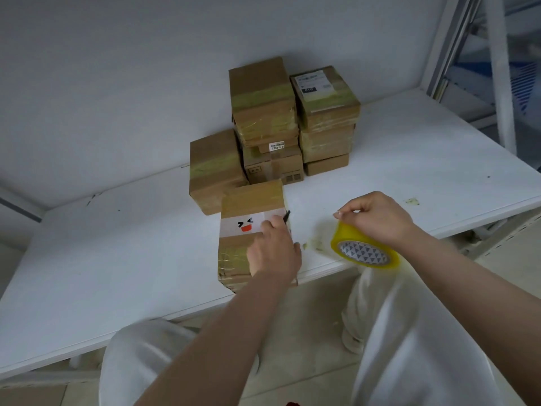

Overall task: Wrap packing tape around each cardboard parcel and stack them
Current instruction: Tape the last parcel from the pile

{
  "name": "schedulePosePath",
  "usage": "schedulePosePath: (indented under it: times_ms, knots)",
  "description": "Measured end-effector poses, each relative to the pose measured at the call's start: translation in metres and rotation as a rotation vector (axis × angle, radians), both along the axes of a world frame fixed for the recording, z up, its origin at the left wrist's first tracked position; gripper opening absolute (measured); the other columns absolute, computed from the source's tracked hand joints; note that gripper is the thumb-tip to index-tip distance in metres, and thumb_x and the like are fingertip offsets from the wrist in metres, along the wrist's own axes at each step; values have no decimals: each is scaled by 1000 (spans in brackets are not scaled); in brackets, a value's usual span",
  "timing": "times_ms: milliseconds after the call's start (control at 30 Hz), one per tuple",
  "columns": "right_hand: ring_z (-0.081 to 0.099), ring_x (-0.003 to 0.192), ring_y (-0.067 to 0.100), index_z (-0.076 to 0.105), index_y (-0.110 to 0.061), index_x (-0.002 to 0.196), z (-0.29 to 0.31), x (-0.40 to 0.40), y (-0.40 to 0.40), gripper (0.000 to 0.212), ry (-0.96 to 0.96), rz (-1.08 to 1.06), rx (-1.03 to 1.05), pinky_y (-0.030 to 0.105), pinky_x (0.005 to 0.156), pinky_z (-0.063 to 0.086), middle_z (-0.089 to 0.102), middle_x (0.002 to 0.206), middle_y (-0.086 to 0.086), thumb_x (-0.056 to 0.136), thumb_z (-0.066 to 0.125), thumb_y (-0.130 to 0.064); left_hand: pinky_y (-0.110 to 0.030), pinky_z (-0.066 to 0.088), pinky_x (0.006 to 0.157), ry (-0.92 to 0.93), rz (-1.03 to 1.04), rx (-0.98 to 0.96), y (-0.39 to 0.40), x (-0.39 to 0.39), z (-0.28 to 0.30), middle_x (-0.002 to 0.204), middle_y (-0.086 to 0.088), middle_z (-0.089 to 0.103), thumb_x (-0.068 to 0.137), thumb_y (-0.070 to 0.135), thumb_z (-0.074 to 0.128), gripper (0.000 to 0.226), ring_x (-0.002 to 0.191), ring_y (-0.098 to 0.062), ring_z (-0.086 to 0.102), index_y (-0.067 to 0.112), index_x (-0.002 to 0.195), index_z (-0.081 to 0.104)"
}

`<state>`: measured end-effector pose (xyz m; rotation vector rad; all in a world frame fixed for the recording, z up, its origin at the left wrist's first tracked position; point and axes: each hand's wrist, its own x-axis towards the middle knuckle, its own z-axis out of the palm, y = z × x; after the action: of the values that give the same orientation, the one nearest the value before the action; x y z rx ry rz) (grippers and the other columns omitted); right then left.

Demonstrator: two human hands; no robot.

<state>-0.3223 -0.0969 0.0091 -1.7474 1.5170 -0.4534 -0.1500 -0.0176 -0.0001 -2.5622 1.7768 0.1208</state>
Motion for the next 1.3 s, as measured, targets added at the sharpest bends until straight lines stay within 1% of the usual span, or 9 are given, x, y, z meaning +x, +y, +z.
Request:
schedulePosePath:
  times_ms: [133, 300, 467, 600, 800, 867, 967, 1100, 1300]
  knots:
    - [57, 105, 9, 77, -34, 90, -4, 1, 2, 15, -35, -6, 19, 34, 90, 46, 68, 108, -19, 87, 66, -43, -27, 42, 58, 10, 50, 42, -6, -1, -11, 114, -6, 47, 89, 29, 64, 49, 96, -20, 57, 11, 123, 33]
    - [59, 107, 12, 77, -39, 84, -5, 6, 4, 9, -130, 13, 49, 44, 97, 47, 70, 104, -19, 84, 69, -43, -27, 45, 65, 99, 12, 95, 0, 10, -4, 115, -4, 43, 74, 38, 79, 75, 101, -19, 53, 14, 125, 29]
    - [60, 103, 10, 75, -41, 77, -2, 10, 5, 9, -219, 35, 67, 46, 98, 47, 67, 88, -28, 84, 70, -40, -28, 53, 77, 780, 167, -288, 1, 22, 16, 90, 4, 64, 85, 51, 66, 45, 81, -7, 61, 21, 117, 54]
    - [65, 96, 14, 78, -36, 79, 3, 9, 0, 11, -264, 43, 74, 45, 94, 51, 72, 89, -15, 85, 69, -32, -22, 50, 78, 1039, 137, -268, -12, -7, 22, 93, 9, 66, 72, 62, 72, 55, 88, -4, 62, 18, 104, 65]
    - [71, 88, 20, 78, -23, 90, 17, -19, -26, 12, -415, 58, 198, 34, 84, 55, 76, 89, 1, 85, 71, -31, -33, 55, 72, 990, 33, -272, -60, -32, 17, 71, 4, 68, 82, 38, 76, 24, 70, -11, 63, 22, 70, 63]
    - [71, 86, 21, 76, -18, 99, 20, -37, -41, 38, -515, 54, 257, 33, 81, 55, 76, 91, 4, 71, 74, -44, -35, 56, 75, 916, -1, -317, -86, -31, 19, 77, -1, 71, 84, 34, 74, 26, 78, -16, 68, 22, 68, 59]
    - [69, 70, 19, 73, -6, 102, 21, -61, -61, 58, -543, 47, 237, 28, 66, 53, 74, 82, 8, 61, 72, -47, -33, 55, 74, 761, 28, -364, -122, -16, 24, 79, 0, 69, 86, 39, 71, 27, 80, -17, 66, 25, 70, 55]
    - [66, 63, 18, 73, -5, 90, 6, -74, -84, 40, -432, -50, 169, 25, 58, 51, 72, 76, 8, 69, 79, -39, -36, 54, 77, 630, 52, -306, -152, -15, 3, 85, -1, 67, 87, 46, 67, 28, 86, -22, 65, 18, 85, 62]
    - [68, 80, 16, 74, -17, 81, -25, -69, -114, 30, -170, -23, 120, 35, 77, 55, 72, 84, -1, 70, 82, -43, -29, 44, 73, 564, 152, -193, -173, -38, -50, 99, -1, 67, 88, 50, 64, 37, 99, -23, 64, 15, 101, 61]
